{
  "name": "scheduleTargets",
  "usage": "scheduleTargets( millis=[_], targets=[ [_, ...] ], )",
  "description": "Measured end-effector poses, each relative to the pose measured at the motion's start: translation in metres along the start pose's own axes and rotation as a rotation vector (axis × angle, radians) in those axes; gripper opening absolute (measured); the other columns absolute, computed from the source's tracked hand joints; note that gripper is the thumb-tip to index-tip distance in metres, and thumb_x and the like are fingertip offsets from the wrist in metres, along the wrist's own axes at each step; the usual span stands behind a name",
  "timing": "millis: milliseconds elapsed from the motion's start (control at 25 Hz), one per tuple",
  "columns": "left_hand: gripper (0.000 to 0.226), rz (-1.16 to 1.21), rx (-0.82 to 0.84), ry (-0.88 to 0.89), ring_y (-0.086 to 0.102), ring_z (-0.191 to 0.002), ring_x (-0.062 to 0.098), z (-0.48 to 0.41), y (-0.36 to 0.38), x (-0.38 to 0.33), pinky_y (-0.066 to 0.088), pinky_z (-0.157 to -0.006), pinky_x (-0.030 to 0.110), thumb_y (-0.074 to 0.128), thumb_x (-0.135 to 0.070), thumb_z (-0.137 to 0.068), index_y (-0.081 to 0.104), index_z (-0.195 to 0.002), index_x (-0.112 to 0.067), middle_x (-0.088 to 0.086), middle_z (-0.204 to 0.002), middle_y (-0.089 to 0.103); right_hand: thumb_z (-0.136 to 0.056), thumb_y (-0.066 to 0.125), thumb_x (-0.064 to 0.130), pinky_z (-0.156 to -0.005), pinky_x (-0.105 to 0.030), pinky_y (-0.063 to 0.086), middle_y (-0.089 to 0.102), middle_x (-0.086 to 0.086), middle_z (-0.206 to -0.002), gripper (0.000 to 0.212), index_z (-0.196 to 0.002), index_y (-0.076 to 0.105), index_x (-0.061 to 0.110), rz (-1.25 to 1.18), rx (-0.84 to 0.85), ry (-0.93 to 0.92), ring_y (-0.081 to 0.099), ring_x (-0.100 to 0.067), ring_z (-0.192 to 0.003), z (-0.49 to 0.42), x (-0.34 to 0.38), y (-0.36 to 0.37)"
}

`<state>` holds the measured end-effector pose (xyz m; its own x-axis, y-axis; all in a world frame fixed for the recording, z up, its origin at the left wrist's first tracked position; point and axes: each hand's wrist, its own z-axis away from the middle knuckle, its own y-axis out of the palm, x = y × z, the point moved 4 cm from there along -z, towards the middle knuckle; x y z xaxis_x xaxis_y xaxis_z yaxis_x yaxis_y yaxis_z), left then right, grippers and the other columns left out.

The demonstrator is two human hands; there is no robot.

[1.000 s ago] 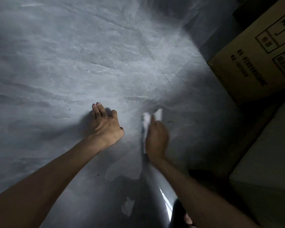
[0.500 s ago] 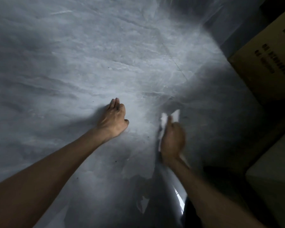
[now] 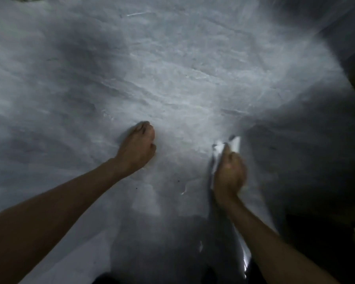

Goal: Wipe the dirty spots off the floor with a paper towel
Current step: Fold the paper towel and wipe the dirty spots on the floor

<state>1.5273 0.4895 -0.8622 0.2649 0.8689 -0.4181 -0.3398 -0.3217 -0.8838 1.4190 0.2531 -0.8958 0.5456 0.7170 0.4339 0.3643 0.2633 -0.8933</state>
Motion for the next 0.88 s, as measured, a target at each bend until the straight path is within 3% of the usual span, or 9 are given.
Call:
scheduleTargets(
  millis=[40,120,240,320,480,600,720,800,880],
  targets=[
    [0.027,-0.020,0.009,-0.024,0.050,-0.109,0.040,0.007,0.001,0.008,0.039,-0.094,0.042,0.052,-0.002,-0.080,0.048,-0.105,0.006,0.027,-0.115,0.054,-0.093,0.061,0.015,-0.062,-0.041,0.048,0.065,-0.017,-0.079,0.025,-0.115,0.068,0.005,0.032,0.075,-0.266,0.062,-0.033,-0.069,0.032,0.031,0.013],
    [0.029,-0.024,0.032,-0.059,0.049,-0.113,0.042,0.023,0.003,0.022,0.038,-0.096,0.042,0.053,-0.003,-0.082,0.049,-0.109,0.006,0.028,-0.119,0.053,-0.076,0.073,0.014,-0.064,-0.037,0.049,0.065,-0.010,-0.086,0.054,-0.129,0.060,0.009,0.086,0.277,-0.784,0.060,-0.028,-0.071,0.100,0.074,0.031],
    [0.051,-0.045,0.065,-0.093,0.040,-0.131,0.040,0.046,0.012,0.031,0.031,-0.108,0.040,0.053,-0.006,-0.085,0.038,-0.131,0.010,0.029,-0.140,0.042,-0.074,0.066,0.017,-0.069,-0.036,0.047,0.064,-0.007,-0.094,0.062,-0.135,0.054,0.012,0.139,0.360,-1.162,0.059,-0.028,-0.075,0.087,0.071,0.032],
    [0.068,-0.068,0.075,-0.159,0.024,-0.143,0.035,0.053,0.021,0.028,0.021,-0.116,0.037,0.052,-0.013,-0.088,0.019,-0.144,0.010,0.027,-0.153,0.024,-0.081,0.058,0.009,-0.067,-0.040,0.049,0.063,-0.012,-0.094,0.058,-0.138,0.050,0.015,0.292,0.304,-0.950,0.061,-0.033,-0.074,0.037,0.027,0.018],
    [0.075,-0.090,0.110,-0.199,0.011,-0.145,0.040,0.050,0.029,0.021,0.013,-0.120,0.038,0.047,-0.015,-0.087,0.007,-0.143,0.015,0.033,-0.153,0.014,-0.093,0.050,0.008,-0.091,-0.049,0.044,0.051,-0.026,-0.122,0.054,-0.145,0.039,0.016,0.276,0.275,-0.094,0.053,-0.045,-0.107,-0.011,-0.088,-0.040],
    [0.075,-0.084,0.137,-0.205,0.007,-0.146,0.037,0.052,0.024,0.025,0.005,-0.120,0.033,0.043,-0.012,-0.087,0.002,-0.143,0.015,0.033,-0.154,0.007,-0.095,0.048,0.018,-0.086,-0.050,0.040,0.051,-0.032,-0.120,0.051,-0.144,0.039,0.005,0.365,0.138,0.111,0.052,-0.047,-0.106,0.005,-0.074,-0.034],
    [0.072,-0.193,0.126,-0.161,0.007,-0.147,0.037,0.055,0.024,0.026,0.003,-0.119,0.033,0.041,-0.012,-0.088,0.003,-0.143,0.015,0.033,-0.154,0.007,-0.094,0.049,0.025,-0.076,-0.046,0.042,0.058,-0.027,-0.111,0.049,-0.140,0.046,0.006,0.299,0.120,-0.133,0.056,-0.043,-0.092,0.016,0.000,0.004],
    [0.070,-0.203,0.119,-0.181,0.011,-0.147,0.035,0.057,0.023,0.025,0.006,-0.119,0.032,0.041,-0.011,-0.089,0.006,-0.144,0.012,0.030,-0.155,0.010,-0.094,0.049,0.021,-0.079,-0.042,0.046,0.062,-0.020,-0.111,0.043,-0.136,0.052,0.013,0.112,0.243,-0.402,0.059,-0.039,-0.092,0.037,0.044,0.028],
    [0.058,-0.053,0.074,-0.263,0.033,-0.138,0.033,0.062,0.008,0.029,0.023,-0.107,0.025,0.042,-0.009,-0.090,0.023,-0.142,0.009,0.028,-0.148,0.033,-0.092,0.043,0.011,-0.089,-0.039,0.048,0.066,-0.015,-0.112,0.043,-0.132,0.057,0.016,-0.068,0.459,-0.727,0.062,-0.036,-0.102,0.096,0.079,0.033]
  ],
)
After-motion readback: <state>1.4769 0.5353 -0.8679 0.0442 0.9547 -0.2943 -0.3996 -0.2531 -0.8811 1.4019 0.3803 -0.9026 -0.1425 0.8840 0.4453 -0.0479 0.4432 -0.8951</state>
